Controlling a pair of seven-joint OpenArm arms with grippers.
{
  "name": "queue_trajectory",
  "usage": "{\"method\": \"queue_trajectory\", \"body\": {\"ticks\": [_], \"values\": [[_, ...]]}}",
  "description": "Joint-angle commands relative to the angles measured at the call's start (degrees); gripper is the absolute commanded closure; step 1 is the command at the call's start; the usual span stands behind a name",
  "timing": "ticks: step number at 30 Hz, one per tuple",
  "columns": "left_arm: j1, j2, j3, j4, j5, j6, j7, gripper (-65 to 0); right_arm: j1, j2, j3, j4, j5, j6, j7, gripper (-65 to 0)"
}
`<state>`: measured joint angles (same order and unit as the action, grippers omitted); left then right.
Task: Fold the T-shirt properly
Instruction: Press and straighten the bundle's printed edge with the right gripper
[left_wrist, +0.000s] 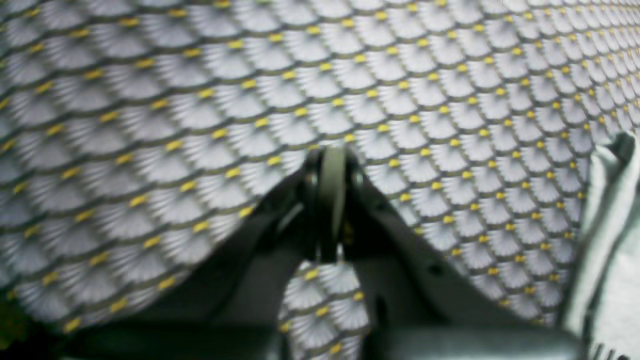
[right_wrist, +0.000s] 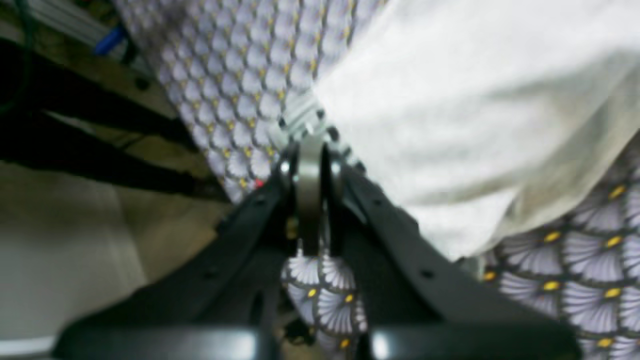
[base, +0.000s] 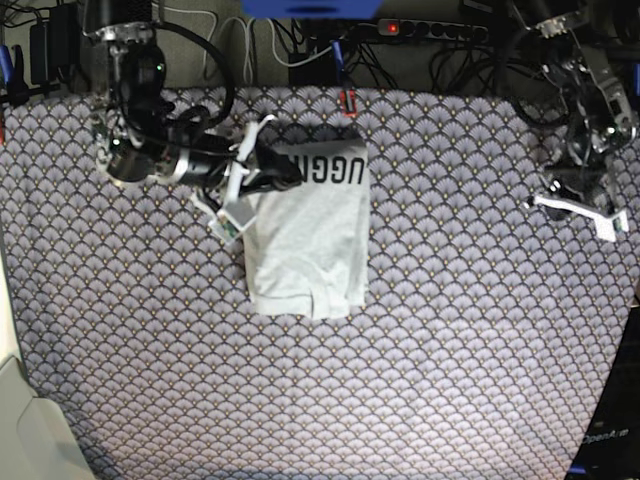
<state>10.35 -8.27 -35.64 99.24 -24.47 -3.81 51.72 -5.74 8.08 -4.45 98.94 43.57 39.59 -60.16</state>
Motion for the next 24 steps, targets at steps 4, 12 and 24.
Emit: {"method": "queue_trajectory", "body": {"ticks": [4,12,24], "values": [[0.42,-0.65,-1.86,1.20,-0.54,-0.27,-1.04,-0.3,0.86,0.50,-1.40,-6.58,1.31,0.41,5.70,0.0],[0.60,-0.74,-2.12,1.11,-0.54,-0.27,-1.04,-0.3,1.03,4.19,-4.65,-13.35,1.31,0.41,11.41,0.0],[0.68,-3.38,-2.12,1.11,-0.54,-0.27,-0.96,-0.3,11.41,3.13,-6.15,-1.05,0.43,0.41,-0.63,0.0]]}}
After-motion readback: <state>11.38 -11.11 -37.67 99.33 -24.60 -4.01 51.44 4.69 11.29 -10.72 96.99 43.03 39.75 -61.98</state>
